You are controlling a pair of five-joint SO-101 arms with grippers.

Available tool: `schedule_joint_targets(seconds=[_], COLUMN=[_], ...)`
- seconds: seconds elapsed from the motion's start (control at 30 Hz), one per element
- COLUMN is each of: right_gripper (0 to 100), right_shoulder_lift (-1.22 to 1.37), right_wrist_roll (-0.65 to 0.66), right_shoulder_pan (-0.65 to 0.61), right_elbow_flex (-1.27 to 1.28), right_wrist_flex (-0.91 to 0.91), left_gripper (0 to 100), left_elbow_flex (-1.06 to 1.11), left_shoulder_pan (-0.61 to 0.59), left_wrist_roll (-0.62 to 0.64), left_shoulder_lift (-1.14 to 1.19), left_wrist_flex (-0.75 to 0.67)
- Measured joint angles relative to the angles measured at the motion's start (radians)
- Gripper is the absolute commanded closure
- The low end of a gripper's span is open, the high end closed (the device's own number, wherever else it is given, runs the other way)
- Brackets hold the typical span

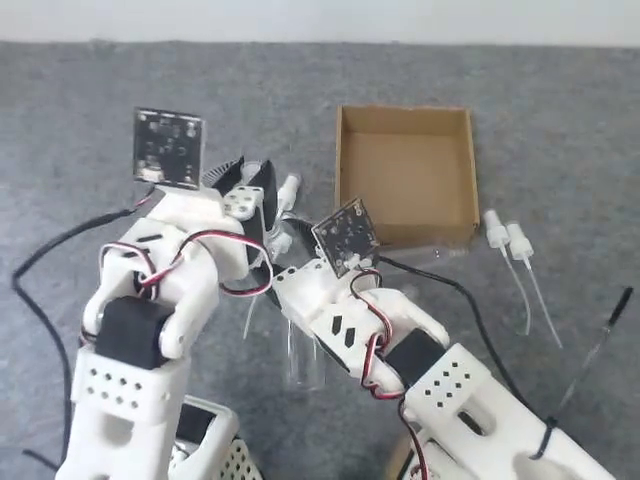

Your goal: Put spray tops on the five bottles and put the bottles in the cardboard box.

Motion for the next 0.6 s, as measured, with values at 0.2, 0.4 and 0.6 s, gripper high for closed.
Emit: schedule_joint_targets(seconds=[0.2, 0.4, 0.6], right_gripper=[99.3, 99.3, 99.3], right_shoulder_lift=[0.002, 0.002, 0.002], right_wrist_roll=[-0.003, -0.003, -0.003], right_shoulder_pan=[0.000, 0.000, 0.015], right_elbow_flex=[0.028, 0.057, 0.098], right_wrist_flex=[-0.025, -0.037, -0.060], left_gripper=[99, 99, 99], left_elbow_flex=[0.038, 0.061, 0.084], left_shoulder_pan=[0.005, 0.017, 0.043], left_wrist_roll=[0.000, -0.003, -0.003], left_shoulder_lift=[-0.014, -0.011, -0.014], left_wrist_flex=[-0.008, -0.008, -0.008])
